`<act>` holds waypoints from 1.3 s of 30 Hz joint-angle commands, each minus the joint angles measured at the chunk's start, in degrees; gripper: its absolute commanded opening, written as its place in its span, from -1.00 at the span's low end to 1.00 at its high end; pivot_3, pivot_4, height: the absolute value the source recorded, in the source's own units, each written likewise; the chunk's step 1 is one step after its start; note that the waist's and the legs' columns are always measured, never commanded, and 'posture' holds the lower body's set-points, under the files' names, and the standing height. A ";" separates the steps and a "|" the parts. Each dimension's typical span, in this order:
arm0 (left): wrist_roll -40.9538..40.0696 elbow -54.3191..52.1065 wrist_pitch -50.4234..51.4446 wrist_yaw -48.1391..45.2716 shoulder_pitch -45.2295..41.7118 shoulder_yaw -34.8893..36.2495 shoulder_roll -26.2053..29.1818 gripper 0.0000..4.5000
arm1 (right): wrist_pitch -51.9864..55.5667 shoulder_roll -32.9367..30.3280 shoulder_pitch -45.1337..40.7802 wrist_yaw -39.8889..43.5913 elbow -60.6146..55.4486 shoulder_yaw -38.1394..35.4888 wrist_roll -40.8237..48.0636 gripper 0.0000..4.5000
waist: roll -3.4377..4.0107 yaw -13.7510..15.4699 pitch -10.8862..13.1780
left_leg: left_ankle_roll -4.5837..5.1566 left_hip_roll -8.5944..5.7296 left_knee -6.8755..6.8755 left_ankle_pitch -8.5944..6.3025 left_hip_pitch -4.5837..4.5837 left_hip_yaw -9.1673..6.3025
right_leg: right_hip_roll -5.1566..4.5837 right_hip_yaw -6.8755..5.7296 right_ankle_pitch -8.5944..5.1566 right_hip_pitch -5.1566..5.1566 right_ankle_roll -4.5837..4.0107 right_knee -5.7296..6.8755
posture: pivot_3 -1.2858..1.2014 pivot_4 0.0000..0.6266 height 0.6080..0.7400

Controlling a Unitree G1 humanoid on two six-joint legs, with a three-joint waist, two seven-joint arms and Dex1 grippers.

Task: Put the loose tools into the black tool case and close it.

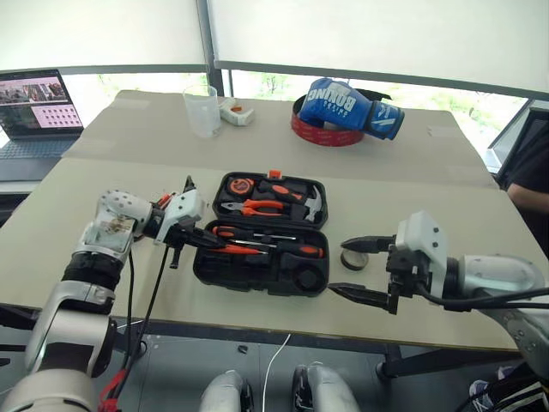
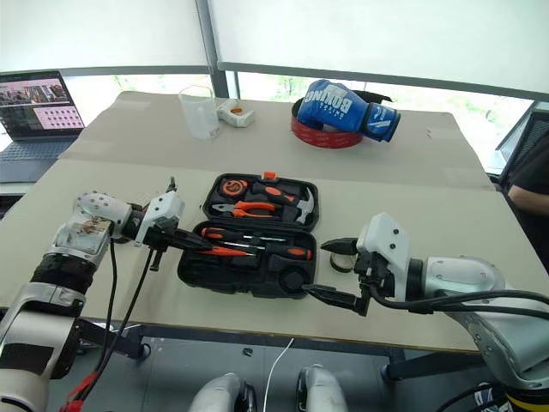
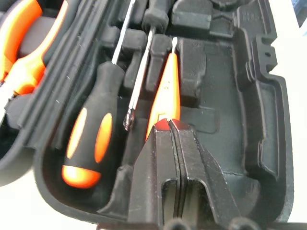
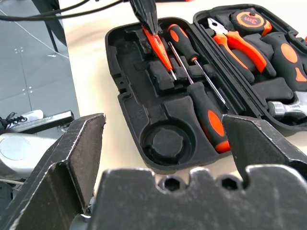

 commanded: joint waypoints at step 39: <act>-13.96 -28.23 24.26 14.79 17.52 21.48 7.87 -0.08 | -0.80 1.21 -10.85 4.62 5.49 2.84 3.46 1.00 | -0.02 -1.34 0.00 | -0.02 0.13 -0.01 0.01 0.06 -0.04 | -0.08 0.09 -0.01 0.00 0.01 0.02 | 0.03 -0.52 0.60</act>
